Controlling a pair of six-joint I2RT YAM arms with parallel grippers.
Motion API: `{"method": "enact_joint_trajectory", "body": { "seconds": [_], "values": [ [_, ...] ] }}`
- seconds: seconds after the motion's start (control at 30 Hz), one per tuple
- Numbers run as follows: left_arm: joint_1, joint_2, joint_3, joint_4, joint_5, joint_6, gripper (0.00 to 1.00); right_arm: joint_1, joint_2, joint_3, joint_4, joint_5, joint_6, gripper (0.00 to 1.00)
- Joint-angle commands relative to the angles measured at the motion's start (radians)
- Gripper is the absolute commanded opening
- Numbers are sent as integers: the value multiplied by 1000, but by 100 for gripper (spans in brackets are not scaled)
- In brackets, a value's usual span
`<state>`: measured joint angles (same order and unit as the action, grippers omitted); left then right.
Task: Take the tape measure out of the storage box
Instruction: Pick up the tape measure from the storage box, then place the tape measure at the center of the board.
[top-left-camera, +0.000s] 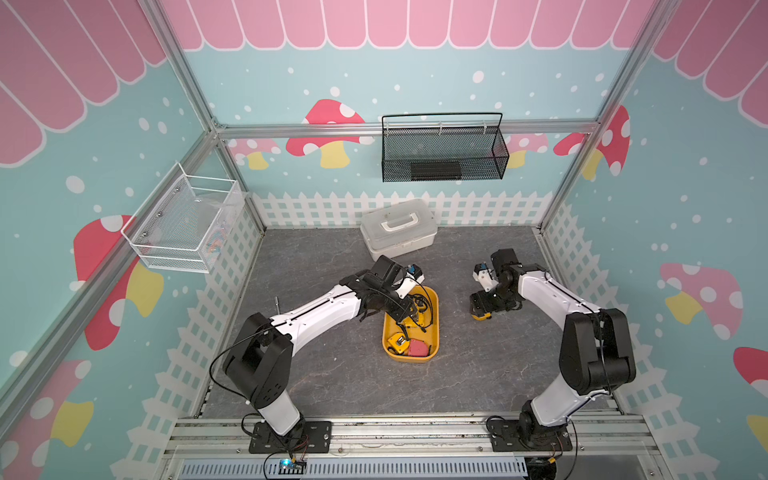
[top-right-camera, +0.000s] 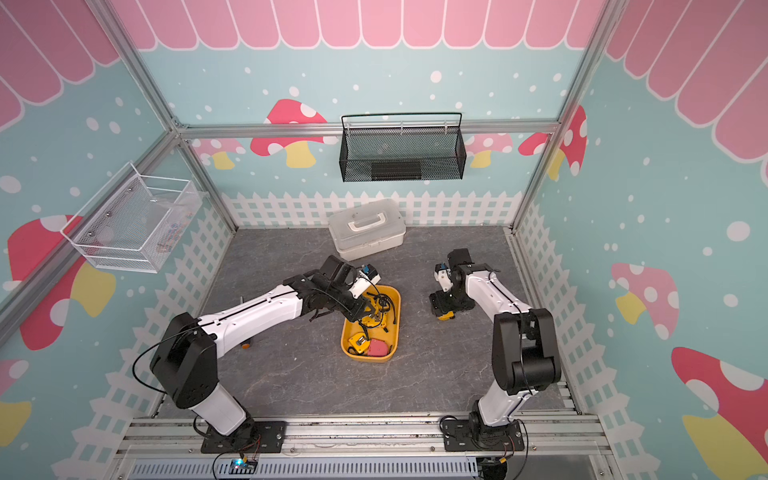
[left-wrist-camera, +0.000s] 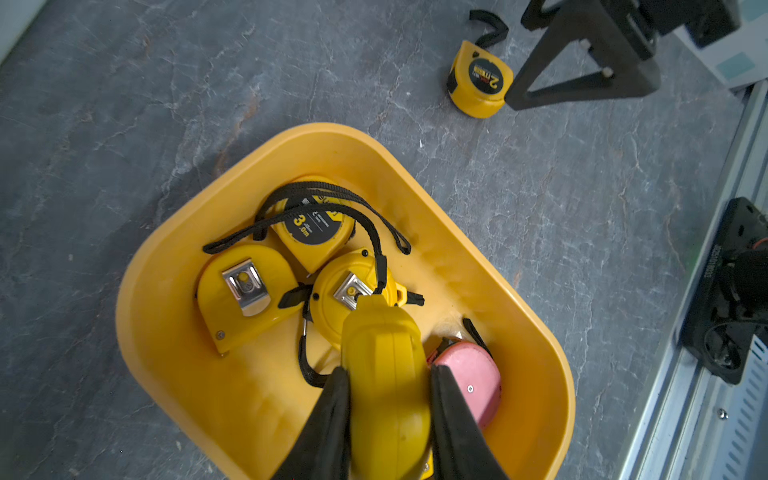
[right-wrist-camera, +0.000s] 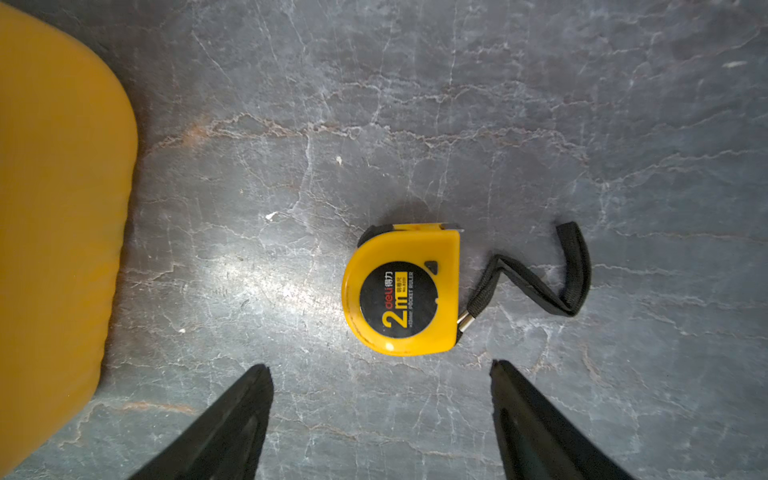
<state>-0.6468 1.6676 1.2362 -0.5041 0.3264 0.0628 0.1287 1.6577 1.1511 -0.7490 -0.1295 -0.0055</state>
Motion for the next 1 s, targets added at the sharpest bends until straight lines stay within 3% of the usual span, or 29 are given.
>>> {"method": "enact_joint_trajectory", "body": {
  "seconds": [0.0, 0.23, 0.57, 0.97],
  "values": [
    [19, -46, -13, 36, 2, -9, 13, -6, 13, -13, 1, -10, 0, 83],
    [91, -121, -21, 0, -110, 12, 13, -6, 14, -11, 2, -11, 0, 83],
    [232, -223, -62, -43, -174, 37, 14, -7, 18, -11, 5, -18, 0, 83],
    [385, -193, -95, -53, -266, 32, 14, -6, 23, -10, 8, -24, -5, 83]
  ]
}}
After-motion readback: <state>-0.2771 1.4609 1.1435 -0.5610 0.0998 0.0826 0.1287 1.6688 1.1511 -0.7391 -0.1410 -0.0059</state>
